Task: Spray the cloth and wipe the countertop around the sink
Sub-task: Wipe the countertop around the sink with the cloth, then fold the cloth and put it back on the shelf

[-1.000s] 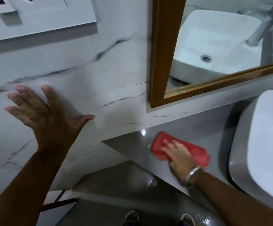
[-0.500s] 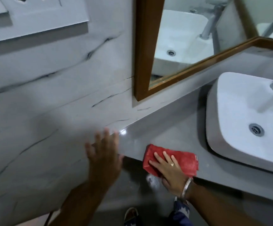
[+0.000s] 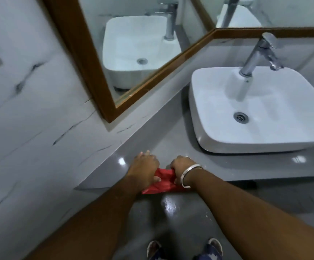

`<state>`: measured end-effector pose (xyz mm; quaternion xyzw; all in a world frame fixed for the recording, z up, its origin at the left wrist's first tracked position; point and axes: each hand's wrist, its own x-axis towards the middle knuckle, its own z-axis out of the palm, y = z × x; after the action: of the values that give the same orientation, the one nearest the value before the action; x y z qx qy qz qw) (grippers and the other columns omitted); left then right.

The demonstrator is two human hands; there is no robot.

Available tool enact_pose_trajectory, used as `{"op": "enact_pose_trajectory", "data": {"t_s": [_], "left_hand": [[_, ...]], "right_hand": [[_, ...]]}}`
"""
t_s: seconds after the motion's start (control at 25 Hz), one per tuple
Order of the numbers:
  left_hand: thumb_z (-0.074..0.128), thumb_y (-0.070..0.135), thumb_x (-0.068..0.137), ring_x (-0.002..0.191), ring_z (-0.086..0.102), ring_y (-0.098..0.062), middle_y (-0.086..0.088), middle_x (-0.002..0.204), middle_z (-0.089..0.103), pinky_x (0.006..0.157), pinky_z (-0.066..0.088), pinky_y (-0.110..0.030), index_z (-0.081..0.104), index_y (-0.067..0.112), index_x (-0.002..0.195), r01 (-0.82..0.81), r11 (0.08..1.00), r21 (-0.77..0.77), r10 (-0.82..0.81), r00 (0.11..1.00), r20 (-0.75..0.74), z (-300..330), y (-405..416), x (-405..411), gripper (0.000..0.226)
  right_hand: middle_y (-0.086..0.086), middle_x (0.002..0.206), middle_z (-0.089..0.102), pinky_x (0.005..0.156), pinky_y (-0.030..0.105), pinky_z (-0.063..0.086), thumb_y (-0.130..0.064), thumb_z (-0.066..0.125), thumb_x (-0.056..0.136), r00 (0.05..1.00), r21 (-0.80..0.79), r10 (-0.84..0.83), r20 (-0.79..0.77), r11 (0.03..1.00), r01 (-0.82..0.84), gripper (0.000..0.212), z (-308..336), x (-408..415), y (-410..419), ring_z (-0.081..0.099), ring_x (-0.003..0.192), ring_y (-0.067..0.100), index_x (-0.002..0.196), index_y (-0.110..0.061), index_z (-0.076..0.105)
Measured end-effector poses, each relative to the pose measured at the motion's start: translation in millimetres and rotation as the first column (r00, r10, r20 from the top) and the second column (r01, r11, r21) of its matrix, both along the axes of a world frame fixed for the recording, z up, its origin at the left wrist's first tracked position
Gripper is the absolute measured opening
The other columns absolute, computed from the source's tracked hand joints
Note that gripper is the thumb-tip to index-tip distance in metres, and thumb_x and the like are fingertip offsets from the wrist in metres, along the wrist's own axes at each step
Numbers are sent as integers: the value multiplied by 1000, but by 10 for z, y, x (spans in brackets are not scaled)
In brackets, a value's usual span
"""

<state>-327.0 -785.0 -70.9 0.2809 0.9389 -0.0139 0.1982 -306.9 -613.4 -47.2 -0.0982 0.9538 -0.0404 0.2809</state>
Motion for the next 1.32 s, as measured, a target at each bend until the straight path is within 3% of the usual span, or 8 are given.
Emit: {"op": "enact_pose_trajectory", "data": {"t_s": [0.12,0.24,0.44,0.76,0.84,1.0,1.16,1.32], "left_hand": [[66,35,88,104,60,-33,-9,112,64,80,41,-35,53,18,112,100,973,209,-120,989,85,306,387,44,33],[62,25,92,114,57,-32,-11,127,62,92,43,-37,53,16,130,365,889,277,-400,913,80,512,1374,227,40],[54,16,92,102,61,-32,-8,112,58,84,46,-43,55,19,111,760,597,257,-795,604,62,436,3610,1395,18],[50,7,89,90,64,-35,-10,99,65,65,43,-40,45,20,108,913,222,342,-919,314,-241,954,6504,3127,23],[52,15,90,105,61,-30,-8,118,63,78,48,-39,46,26,121,898,203,390,-945,284,-162,812,6881,3223,34],[23,53,102,148,22,-28,-10,165,15,118,20,-52,19,20,156,994,77,-83,-996,80,39,255,7077,3121,63],[15,59,101,151,12,-30,-6,166,10,122,6,-53,14,26,157,988,37,-147,-999,42,31,308,7220,3046,65],[35,68,94,152,5,-32,-9,167,5,122,3,-53,1,24,158,980,131,-151,-956,85,-280,1304,7615,3144,85]], "right_hand": [[16,112,66,84,34,46,-16,62,85,981,-134,-196,5,972,195,26,181,384,540,63,104,35,110,-15,54],[13,112,69,88,36,47,-22,65,82,912,-196,-404,70,891,410,38,387,1092,1373,64,104,34,118,-19,56],[10,118,68,94,36,49,-33,49,94,633,-99,-768,100,625,774,27,576,2911,2922,63,108,32,118,-27,60],[6,138,57,101,43,48,-23,62,89,170,-49,-910,-379,203,978,60,835,5027,4878,57,119,28,143,-28,39],[11,154,38,110,49,39,-32,49,96,167,-20,-940,-296,181,983,60,611,5104,5137,44,134,33,151,-23,26],[8,166,-7,121,54,12,-59,17,96,248,87,-968,47,252,964,66,46,5076,5179,2,151,35,154,-32,2],[8,166,1,119,52,21,-50,22,94,179,94,-984,18,180,979,63,220,4973,5259,10,150,34,154,-34,10],[12,165,3,120,48,18,-31,47,89,198,148,-884,-423,148,978,76,1306,4853,5657,10,150,34,155,-23,11]]}}
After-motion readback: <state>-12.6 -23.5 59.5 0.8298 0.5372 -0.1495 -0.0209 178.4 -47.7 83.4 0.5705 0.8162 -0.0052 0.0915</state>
